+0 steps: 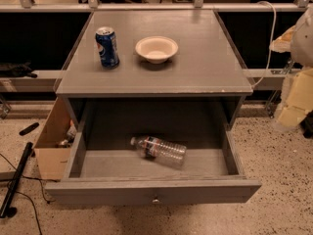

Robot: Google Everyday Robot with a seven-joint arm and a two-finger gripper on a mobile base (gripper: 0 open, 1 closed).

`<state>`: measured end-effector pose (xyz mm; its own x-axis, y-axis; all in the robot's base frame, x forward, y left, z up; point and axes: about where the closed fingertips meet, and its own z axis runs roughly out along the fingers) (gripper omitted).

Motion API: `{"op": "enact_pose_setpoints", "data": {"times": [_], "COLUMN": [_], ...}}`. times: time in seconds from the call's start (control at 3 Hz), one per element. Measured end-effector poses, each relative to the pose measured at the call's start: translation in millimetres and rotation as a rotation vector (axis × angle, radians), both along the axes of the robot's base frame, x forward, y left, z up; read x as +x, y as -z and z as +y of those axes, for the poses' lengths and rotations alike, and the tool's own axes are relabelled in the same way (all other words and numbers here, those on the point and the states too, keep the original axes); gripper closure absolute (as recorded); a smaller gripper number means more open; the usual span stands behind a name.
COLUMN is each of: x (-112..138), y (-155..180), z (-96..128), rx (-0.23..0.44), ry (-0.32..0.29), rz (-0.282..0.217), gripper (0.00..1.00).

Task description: Pick water bottle from top drawer and place on counter

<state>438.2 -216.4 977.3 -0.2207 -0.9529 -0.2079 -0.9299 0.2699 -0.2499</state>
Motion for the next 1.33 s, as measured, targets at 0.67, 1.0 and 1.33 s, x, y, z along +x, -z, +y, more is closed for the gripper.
{"op": "enact_pose_setpoints", "data": {"times": [0.67,1.0,1.33], "x": [-9,-23,-26], "y": [28,62,104], "z": [-6,11,36], "rx": [0.161,0.338,0.498], "ry": [0.063,0.136,0.230], "rz": [0.005,0.051,0.097], "gripper": [0.00,0.00,0.00]}}
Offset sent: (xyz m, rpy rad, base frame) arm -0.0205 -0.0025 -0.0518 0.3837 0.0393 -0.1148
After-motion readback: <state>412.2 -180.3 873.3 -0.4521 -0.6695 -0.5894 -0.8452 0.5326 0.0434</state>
